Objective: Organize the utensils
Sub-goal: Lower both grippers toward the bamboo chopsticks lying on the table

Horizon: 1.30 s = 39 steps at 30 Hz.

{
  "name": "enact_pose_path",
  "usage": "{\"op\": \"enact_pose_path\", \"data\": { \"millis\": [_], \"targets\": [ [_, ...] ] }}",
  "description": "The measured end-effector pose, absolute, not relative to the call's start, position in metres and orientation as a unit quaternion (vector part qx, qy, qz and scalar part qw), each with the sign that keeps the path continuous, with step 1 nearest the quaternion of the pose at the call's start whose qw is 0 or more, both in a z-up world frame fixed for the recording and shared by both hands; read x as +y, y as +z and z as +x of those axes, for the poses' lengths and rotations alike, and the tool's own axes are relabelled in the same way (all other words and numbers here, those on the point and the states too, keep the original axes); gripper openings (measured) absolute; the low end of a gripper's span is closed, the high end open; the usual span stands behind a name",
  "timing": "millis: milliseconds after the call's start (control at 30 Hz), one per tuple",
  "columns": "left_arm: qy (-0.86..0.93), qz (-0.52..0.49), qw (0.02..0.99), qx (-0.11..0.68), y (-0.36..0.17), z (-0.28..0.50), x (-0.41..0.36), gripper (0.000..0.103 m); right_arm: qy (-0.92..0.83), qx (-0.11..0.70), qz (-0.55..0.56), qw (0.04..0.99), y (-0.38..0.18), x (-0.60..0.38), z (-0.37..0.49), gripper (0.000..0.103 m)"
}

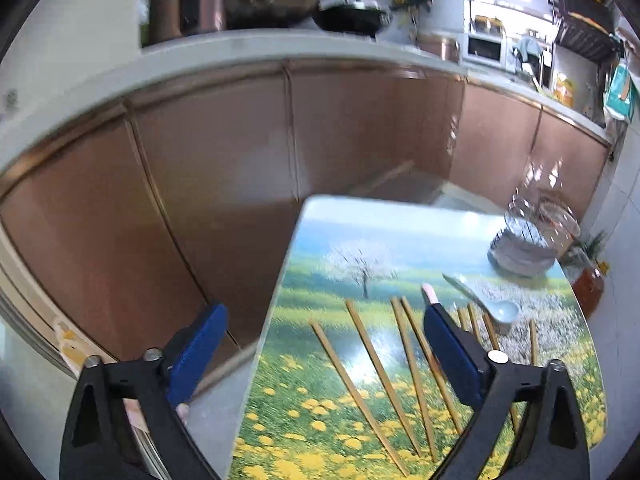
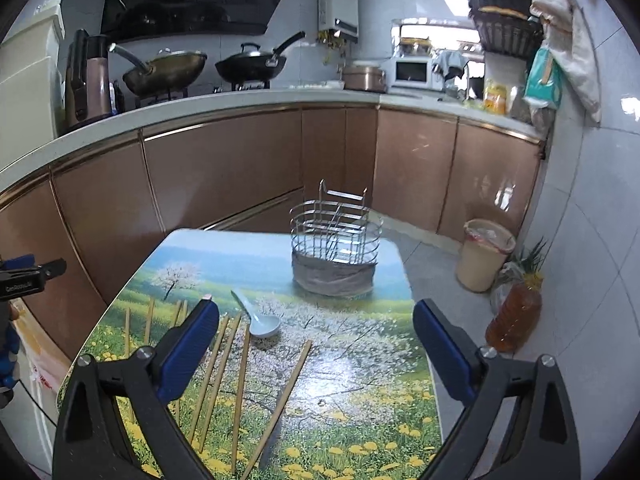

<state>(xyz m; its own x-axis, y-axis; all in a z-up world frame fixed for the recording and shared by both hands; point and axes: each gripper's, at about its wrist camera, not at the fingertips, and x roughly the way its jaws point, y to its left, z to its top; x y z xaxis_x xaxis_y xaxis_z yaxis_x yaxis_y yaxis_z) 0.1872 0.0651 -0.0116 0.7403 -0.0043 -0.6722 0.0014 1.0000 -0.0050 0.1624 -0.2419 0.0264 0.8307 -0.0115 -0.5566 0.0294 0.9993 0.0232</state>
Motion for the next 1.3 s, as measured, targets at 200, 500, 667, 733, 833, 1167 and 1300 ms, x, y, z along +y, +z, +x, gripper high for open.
{"op": "enact_pose_path", "data": {
  "millis": [200,500,667,733,833,1167,1300],
  "targets": [
    [-0.027,-0.019,0.908,0.418,-0.037,0.219,0.057,0.083,0.017,0.359,0.049,0.932,0.002,-0.251,0.194,0.055],
    [-0.054,-0.031,0.869,0.491,-0.073,0.262,0.052,0.063,0.07,0.431,0.062,0.897,-0.037,-0.235,0.231,0.036],
    [-0.064,-0.041,0.841,0.535,-0.094,0.289,0.047,0.054,0.108,0.48,0.034,0.87,-0.063,-0.206,0.256,0.025],
    [-0.064,-0.044,0.829,0.553,-0.102,0.3,0.044,0.053,0.121,0.502,0.025,0.856,-0.074,-0.196,0.268,0.022],
    [-0.055,-0.046,0.813,0.578,-0.114,0.314,0.043,0.053,0.132,0.532,0.015,0.836,-0.09,-0.186,0.284,0.02],
    [-0.028,-0.065,0.772,0.631,-0.145,0.346,0.049,0.046,0.138,0.597,0.015,0.79,-0.122,-0.182,0.32,0.02],
    [-0.027,-0.073,0.758,0.648,-0.155,0.353,0.049,0.039,0.14,0.614,0.016,0.777,-0.131,-0.178,0.329,0.02]
  ]
}}
